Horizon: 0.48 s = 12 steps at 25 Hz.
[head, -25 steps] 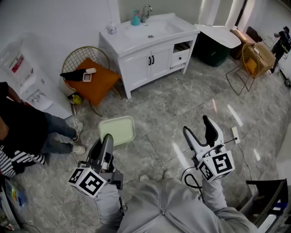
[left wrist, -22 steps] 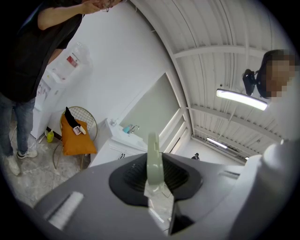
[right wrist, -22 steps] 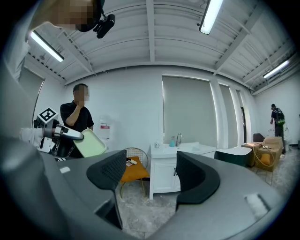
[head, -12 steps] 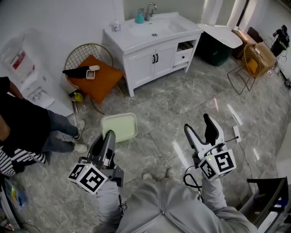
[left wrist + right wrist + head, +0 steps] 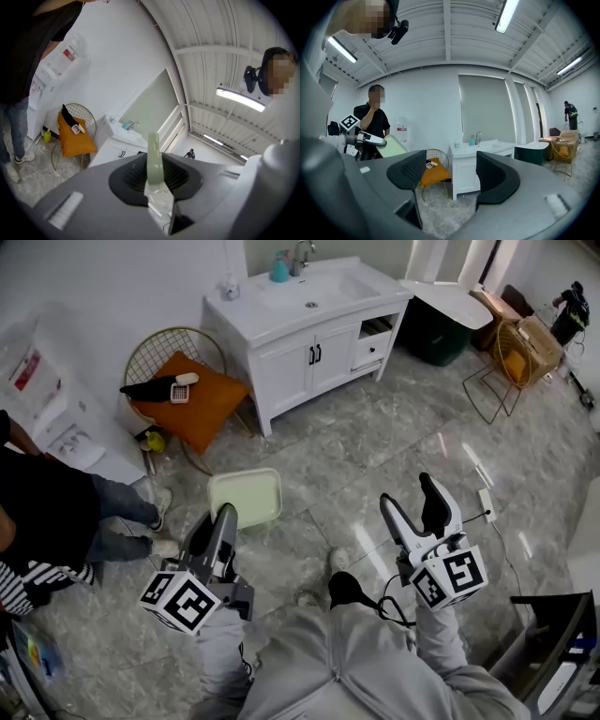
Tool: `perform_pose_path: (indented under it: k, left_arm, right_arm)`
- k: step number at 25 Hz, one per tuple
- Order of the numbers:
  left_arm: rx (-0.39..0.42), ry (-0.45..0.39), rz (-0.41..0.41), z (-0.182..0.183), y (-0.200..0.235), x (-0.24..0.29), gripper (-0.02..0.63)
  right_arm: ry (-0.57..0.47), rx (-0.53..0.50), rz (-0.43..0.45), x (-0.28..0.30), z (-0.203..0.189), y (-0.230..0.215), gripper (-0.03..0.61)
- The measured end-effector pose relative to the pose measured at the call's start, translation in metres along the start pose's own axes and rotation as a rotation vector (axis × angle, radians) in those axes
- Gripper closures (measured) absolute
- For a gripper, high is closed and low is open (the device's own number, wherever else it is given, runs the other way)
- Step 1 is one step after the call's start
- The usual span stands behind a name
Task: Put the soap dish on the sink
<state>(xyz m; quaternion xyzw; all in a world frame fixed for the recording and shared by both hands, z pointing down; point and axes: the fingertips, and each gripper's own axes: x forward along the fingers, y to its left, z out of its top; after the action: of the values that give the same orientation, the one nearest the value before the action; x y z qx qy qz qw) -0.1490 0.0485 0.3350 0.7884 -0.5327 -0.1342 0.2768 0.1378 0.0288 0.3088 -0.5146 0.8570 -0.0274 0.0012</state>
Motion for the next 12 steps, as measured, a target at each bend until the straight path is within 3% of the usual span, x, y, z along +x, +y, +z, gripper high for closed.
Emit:
perform_pose_path:
  k: [8,12]
  left_arm:
    - [0.002,-0.018,-0.001,0.001,0.002,0.004,0.492]
    - [0.006,-0.037,0.020,0.006,0.019,0.027,0.492]
  right_arm:
    - [-0.016,-0.003,0.006,0.007,0.000,-0.003,0.264]
    - [-0.023,-0.001,0.036,0.040,-0.006,-0.011,0.264]
